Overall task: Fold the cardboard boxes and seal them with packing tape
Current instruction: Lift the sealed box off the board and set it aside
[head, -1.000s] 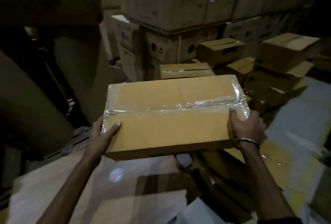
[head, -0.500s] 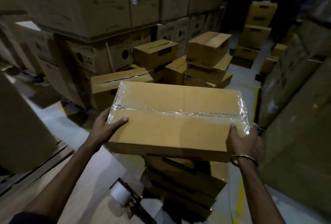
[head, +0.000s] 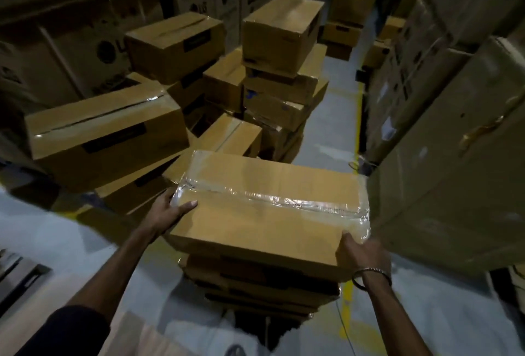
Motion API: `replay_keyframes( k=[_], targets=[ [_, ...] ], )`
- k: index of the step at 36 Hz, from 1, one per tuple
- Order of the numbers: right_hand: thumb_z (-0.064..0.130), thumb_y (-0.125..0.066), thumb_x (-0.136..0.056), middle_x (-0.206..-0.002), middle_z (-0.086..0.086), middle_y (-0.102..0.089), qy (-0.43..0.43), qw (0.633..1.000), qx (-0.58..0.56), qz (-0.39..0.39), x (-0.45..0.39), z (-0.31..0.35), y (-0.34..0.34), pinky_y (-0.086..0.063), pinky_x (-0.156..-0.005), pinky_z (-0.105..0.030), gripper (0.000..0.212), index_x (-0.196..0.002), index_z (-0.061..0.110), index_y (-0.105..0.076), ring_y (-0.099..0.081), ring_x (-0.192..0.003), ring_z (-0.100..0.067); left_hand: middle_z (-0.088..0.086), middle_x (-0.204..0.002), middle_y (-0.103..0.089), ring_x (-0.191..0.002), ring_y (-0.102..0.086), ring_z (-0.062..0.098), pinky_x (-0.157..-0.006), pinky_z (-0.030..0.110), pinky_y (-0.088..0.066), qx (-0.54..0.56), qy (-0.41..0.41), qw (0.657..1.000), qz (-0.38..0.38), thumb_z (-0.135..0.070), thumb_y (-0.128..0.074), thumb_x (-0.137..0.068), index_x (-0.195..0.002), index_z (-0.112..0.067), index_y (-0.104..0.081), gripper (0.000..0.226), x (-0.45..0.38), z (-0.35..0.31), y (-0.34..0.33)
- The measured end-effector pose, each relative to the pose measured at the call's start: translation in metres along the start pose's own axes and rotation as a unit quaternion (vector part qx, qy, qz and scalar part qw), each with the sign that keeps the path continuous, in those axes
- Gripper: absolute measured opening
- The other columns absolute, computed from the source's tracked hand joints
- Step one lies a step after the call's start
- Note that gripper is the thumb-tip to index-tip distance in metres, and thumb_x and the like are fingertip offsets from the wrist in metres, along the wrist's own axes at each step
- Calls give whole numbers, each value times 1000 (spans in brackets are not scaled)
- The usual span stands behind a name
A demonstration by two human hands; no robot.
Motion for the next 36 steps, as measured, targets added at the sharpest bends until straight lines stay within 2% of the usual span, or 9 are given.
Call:
replay_keyframes(
  k=[3, 4, 8, 11, 17, 22, 26, 32, 36],
  targets=[
    [81, -56, -73, -122, -26, -68, -15, 999, 28, 21, -16, -7, -19, -57, -84, -46, 102, -129, -3, -59, -68, -106, -42, 11, -143, -57, -124, -59, 31, -105, 55, -51, -13, 39, 999, 6, -33, -81, -88, -155, -25, -43, 77, -21, 22, -10],
    [78, -60, -77, -126, -26, -66, -17, 999, 29, 26, -15, -6, -22, -56, -87, -47, 98, -133, -3, -56, -66, -109, -43, 11, -143, -58, -122, -60, 30, -105, 55, -51, -15, 52, 999, 7, -36, -82, -88, -155, -24, -44, 78, -27, 30, -12],
    [59, -66, -90, -141, -23, -58, -32, 999, 35, 17, -17, -3, -31, -51, -94, -49, 84, -147, 3, -42, -60, -123, -43, 2, -135, -63, -121, -63, 29, -102, 60, -53, -26, 67, 997, -5, -58, -86, -77, -140, -47, -47, 75, -49, 50, -17],
    [61, -64, -89, -145, -22, -54, -36, 998, 41, 28, -23, 0, -34, -51, -96, -50, 86, -149, 5, -39, -57, -127, -43, 0, -126, -63, -121, -61, 32, -106, 62, -49, -50, 62, 997, -14, -47, -80, -88, -147, -38, -46, 68, -58, 47, -23],
    [61, -66, -89, -152, -23, -47, -43, 996, 32, 66, -36, -3, -32, -48, -100, -49, 95, -157, 6, -29, -52, -132, -43, 4, -126, -61, -117, -60, 35, -105, 61, -49, -100, 70, 992, -38, -51, -76, -91, -149, -26, -47, 70, -57, 43, -28],
    [60, -73, -86, -152, -22, -49, -31, 996, 8, 88, -41, -8, -25, -48, -104, -47, 99, -157, 4, -31, -53, -133, -41, 9, -130, -66, -110, -66, 36, -98, 55, -53, -157, 50, 983, -79, -68, -69, -89, -147, -25, -49, 75, -47, 40, -32],
    [73, -73, -73, -149, -22, -52, -15, 996, 0, 93, -40, -12, -16, -50, -104, -48, 111, -154, 5, -38, -55, -131, -42, 12, -137, -62, -112, -65, 36, -92, 57, -57, -211, 45, 971, -108, -96, -52, -74, -151, -24, -44, 106, -40, 43, -32],
    [60, -73, -86, -154, -24, -44, 40, 994, 51, 92, -31, -10, 6, -47, -105, -54, 99, -157, 6, -31, -48, -137, -46, 20, -147, -52, -129, -54, 42, -99, 61, -53, -305, 7, 941, -144, -75, -60, -88, -153, -14, -43, 91, 5, 22, -43],
    [57, -68, -92, -155, -21, -40, 104, 988, 91, 73, -12, -5, 25, -45, -105, -54, 88, -157, 8, -33, -42, -140, -45, 20, -155, -45, -131, -53, 38, -99, 58, -51, -302, -27, 939, -163, -55, -67, -96, -155, -16, -44, 74, 54, 1, -64]
  ],
)
Point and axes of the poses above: each hand's wrist, its own x-axis away from the middle knuckle, its own y-axis out of the back of the hand, z = x × y, the point moved 3 cm from there along -x, towards the middle knuckle
